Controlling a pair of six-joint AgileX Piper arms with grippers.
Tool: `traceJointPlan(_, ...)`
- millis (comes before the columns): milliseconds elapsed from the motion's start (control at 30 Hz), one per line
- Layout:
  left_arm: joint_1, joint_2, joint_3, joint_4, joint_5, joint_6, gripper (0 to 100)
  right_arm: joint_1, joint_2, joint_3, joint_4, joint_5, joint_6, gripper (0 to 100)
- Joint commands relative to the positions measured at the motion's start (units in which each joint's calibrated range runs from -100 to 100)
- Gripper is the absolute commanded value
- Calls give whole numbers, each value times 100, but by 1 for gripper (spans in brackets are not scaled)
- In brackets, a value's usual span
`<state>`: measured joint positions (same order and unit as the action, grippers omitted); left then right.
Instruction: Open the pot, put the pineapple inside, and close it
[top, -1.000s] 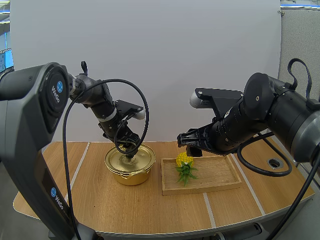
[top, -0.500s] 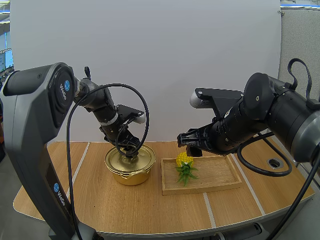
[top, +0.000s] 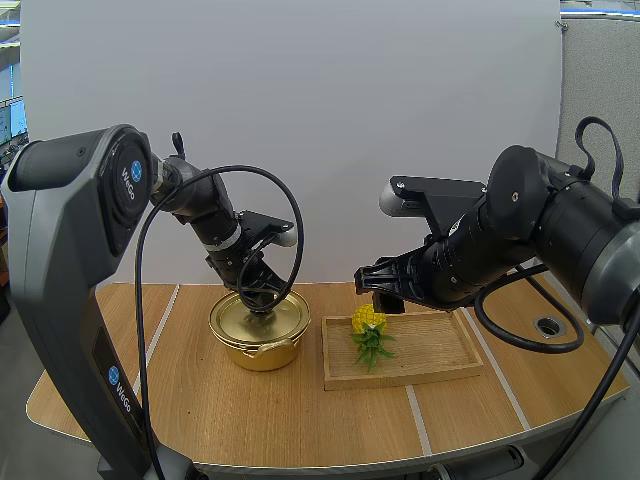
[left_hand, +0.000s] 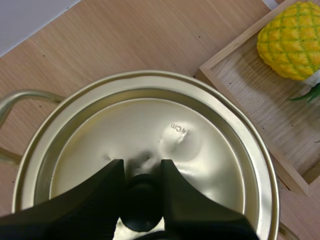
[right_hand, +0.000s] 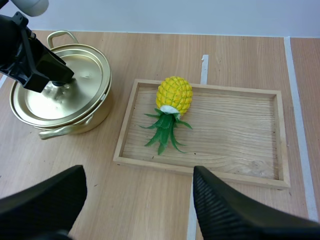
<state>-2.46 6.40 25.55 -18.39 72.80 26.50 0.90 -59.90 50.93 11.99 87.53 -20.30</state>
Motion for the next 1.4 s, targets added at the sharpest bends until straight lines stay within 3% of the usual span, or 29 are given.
traceJointPlan(0,18,34,19,143,100,-2,0,-20,-31,-33,48,-89,18,100)
traceJointPlan(300,18,-787,19,180,472,-2,0,-20,-31,-33,50,-106,18,100)
traceJointPlan(700,31,-3260,-274,1027,594,-154,0,-20,-31,-33,99,-103,18,100)
traceJointPlan(900,46,-4160,-1366,1480,576,-667,0,-20,-31,-33,145,-148,18,100)
traceJointPlan(1167,46,-4414,-3099,1913,461,-1231,0,-20,-17,-33,145,-996,18,100)
traceJointPlan(1367,46,-4400,-3841,2504,-611,-1576,0,-20,87,-33,145,-1686,18,100)
